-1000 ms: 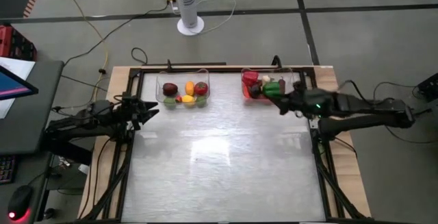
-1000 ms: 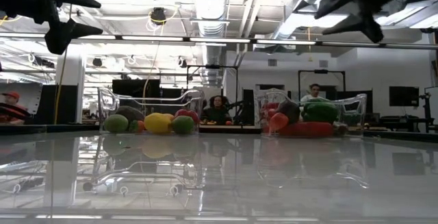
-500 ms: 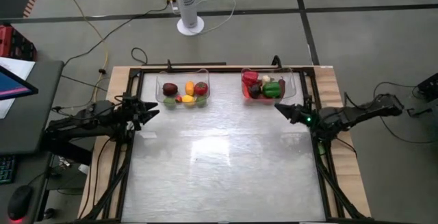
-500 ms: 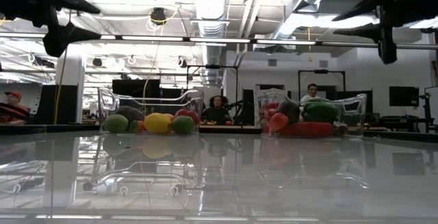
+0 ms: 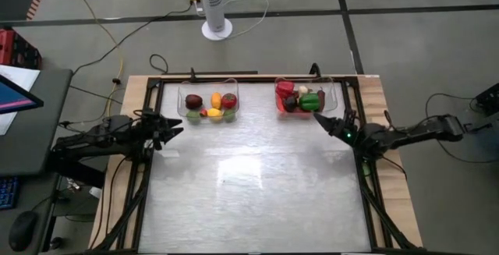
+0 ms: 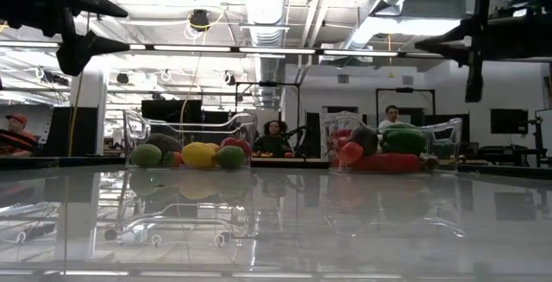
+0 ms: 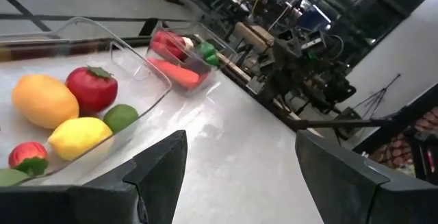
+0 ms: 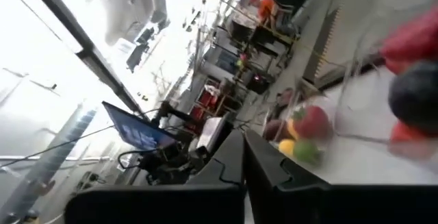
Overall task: Sort produce into baskets
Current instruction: Return to Home Position
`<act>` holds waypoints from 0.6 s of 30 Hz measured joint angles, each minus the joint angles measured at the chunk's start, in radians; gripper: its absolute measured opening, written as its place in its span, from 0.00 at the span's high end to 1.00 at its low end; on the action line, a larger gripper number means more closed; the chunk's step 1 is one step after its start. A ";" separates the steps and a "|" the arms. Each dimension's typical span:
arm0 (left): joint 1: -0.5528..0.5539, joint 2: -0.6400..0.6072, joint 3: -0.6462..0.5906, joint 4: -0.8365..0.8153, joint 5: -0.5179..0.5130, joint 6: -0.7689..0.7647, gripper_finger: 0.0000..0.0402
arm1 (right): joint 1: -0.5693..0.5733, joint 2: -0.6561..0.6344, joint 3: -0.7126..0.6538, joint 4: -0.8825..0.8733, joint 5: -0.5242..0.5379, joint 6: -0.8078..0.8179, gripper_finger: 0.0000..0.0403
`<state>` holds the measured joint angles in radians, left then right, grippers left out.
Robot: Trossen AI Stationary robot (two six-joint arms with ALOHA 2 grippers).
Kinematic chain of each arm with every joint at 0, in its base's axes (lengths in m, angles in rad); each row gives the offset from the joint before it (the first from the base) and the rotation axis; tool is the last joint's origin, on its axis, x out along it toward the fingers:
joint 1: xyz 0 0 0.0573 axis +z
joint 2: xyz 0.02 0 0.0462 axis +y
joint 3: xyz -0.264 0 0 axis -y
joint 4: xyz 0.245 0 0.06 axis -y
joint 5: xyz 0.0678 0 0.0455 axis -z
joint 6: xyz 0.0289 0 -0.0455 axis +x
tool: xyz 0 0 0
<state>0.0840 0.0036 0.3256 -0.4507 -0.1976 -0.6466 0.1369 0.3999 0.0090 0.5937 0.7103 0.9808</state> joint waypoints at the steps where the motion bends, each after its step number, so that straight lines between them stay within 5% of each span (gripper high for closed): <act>1: 0.000 0.000 0.000 -0.001 0.000 -0.006 0.35 | -0.022 0.000 0.000 0.014 -0.032 -0.013 0.93; 8: 0.000 0.000 0.000 -0.019 0.010 -0.024 0.35 | -0.178 -0.002 -0.001 0.178 -0.226 -0.178 0.93; 18: 0.000 0.000 0.000 -0.215 0.009 -0.130 0.35 | -0.279 -0.001 -0.001 0.117 -0.133 -0.249 0.88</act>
<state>0.0838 0.0036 0.3256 -0.6661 -0.1882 -0.7769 -0.1418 0.3985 0.0078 0.7108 0.5772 0.7319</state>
